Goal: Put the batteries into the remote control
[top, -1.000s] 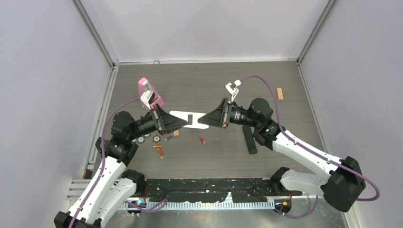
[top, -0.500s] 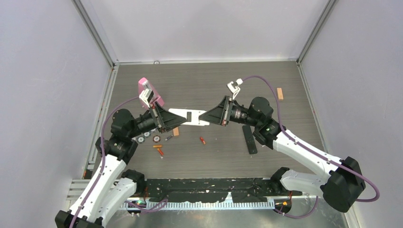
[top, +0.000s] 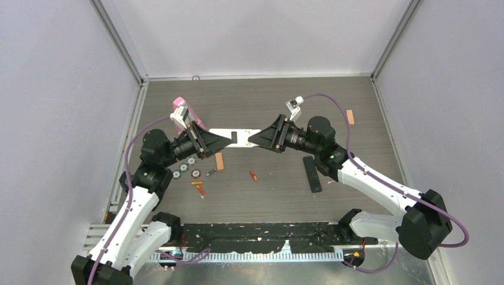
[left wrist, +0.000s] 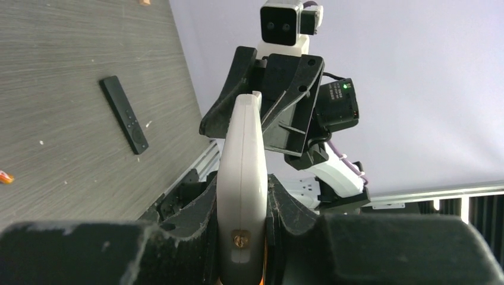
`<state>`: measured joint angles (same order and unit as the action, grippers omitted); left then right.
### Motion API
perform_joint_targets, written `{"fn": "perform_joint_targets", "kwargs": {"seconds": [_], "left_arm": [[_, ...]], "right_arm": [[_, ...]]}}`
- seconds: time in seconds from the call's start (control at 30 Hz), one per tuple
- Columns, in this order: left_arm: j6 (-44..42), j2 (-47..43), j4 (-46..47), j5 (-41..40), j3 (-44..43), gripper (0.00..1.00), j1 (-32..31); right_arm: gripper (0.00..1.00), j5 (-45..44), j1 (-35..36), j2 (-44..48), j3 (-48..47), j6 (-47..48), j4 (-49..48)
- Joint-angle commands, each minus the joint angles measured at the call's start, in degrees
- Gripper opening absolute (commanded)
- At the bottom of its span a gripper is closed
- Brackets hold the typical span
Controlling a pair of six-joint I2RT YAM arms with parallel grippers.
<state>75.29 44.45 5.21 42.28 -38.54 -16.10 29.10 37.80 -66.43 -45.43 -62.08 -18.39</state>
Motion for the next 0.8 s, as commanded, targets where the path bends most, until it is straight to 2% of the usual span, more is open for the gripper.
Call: {"fn": "perform_joint_targets", "kwargs": {"seconds": [0.0, 0.1, 0.23, 0.33, 0.43, 0.57, 0.67, 0.77], "left_arm": [[-4.9, 1.7, 0.2, -1.2, -3.1, 0.00, 0.4], [-10.6, 3.3, -3.4, -2.3, -4.2, 0.00, 0.4], [-19.2, 5.8, -3.2, -1.5, -4.9, 0.00, 0.4], [-21.1, 7.5, -1.9, -0.1, -4.5, 0.00, 0.3], [-25.5, 7.8, -4.7, -1.6, -5.4, 0.00, 0.2], [-30.2, 8.0, -10.9, -4.7, -7.2, 0.00, 0.2], [-33.3, 8.7, -14.5, -8.1, -7.9, 0.00, 0.2], [-35.8, 9.5, -16.7, -10.0, -7.7, 0.00, 0.2]], "right_arm": [[0.52, -1.1, 0.0, -1.4, -1.8, 1.2, 0.6], [0.46, -1.8, -0.1, -2.0, -2.6, 3.1, 2.6], [0.39, -2.6, 0.0, -2.6, -5.6, 6.8, 9.2], [0.37, -2.7, 0.0, -3.8, -6.5, 8.0, 11.6], [0.33, -2.8, 0.0, -4.8, -7.1, 8.6, 12.3], [0.21, -3.3, 0.0, -6.3, -8.4, 9.8, 13.5], [0.09, -3.6, -0.1, -7.3, -9.1, 10.2, 13.3], [0.05, -3.3, 0.0, -7.5, -9.6, 10.8, 12.2]]}}
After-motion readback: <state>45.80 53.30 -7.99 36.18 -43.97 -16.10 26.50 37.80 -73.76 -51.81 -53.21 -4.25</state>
